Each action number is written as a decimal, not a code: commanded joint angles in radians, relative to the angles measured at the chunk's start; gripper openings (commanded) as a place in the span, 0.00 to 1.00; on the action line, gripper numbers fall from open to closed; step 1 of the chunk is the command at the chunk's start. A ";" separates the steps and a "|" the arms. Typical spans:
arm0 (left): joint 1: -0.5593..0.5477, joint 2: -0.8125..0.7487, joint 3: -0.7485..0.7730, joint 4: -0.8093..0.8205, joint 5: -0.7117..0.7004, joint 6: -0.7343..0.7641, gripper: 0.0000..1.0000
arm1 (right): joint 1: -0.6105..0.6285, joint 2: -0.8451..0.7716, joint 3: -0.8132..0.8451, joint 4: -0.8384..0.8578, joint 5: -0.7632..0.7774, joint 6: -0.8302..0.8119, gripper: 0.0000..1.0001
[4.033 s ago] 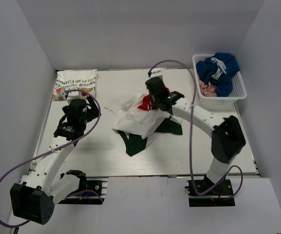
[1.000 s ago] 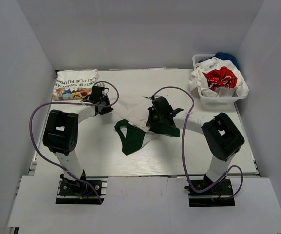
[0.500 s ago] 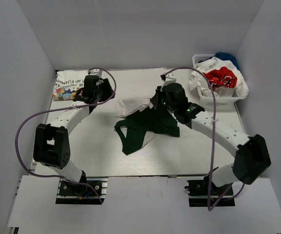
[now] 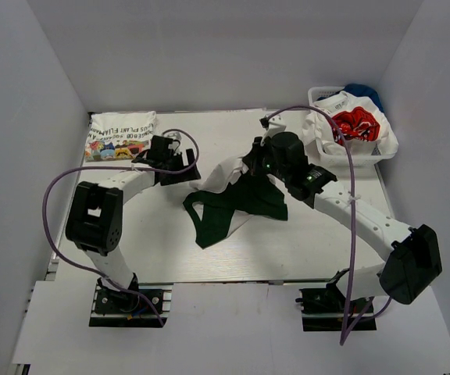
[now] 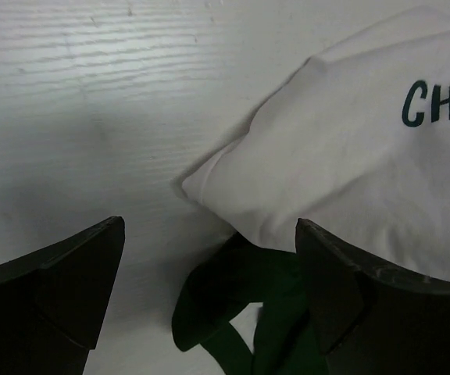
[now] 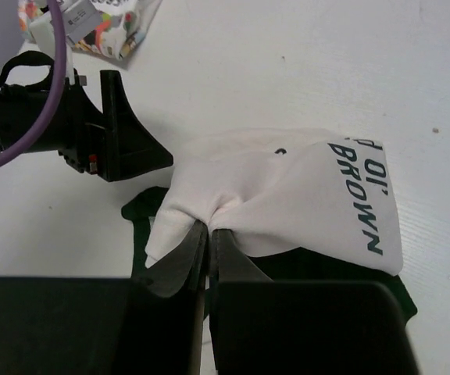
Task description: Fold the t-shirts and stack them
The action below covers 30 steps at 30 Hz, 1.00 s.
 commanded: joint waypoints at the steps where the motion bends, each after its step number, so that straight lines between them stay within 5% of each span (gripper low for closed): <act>1: -0.020 0.053 0.034 0.018 0.070 0.012 1.00 | -0.004 0.032 -0.001 0.007 0.018 0.004 0.00; 9: -0.071 0.270 0.212 -0.044 0.021 0.001 0.94 | -0.003 0.101 -0.016 0.017 0.033 -0.004 0.00; 11: -0.080 0.309 0.235 -0.060 0.012 0.012 0.72 | -0.003 0.110 -0.021 0.022 0.014 0.001 0.00; 12: -0.080 0.310 0.255 -0.078 0.012 0.036 0.53 | -0.001 0.110 -0.024 0.022 0.021 0.001 0.00; 13: -0.092 0.310 0.255 -0.103 0.023 0.047 0.19 | -0.001 0.115 -0.023 0.017 0.039 -0.001 0.00; 14: -0.101 0.310 0.255 -0.103 0.023 0.047 0.01 | -0.001 0.115 -0.020 0.013 0.046 0.001 0.00; 23: -0.101 -0.090 0.160 -0.006 -0.048 0.038 0.00 | -0.004 0.026 0.010 0.020 0.202 -0.019 0.00; 30: -0.101 -0.380 0.169 0.064 0.011 0.027 0.00 | 0.000 -0.132 0.062 0.030 0.164 -0.126 0.00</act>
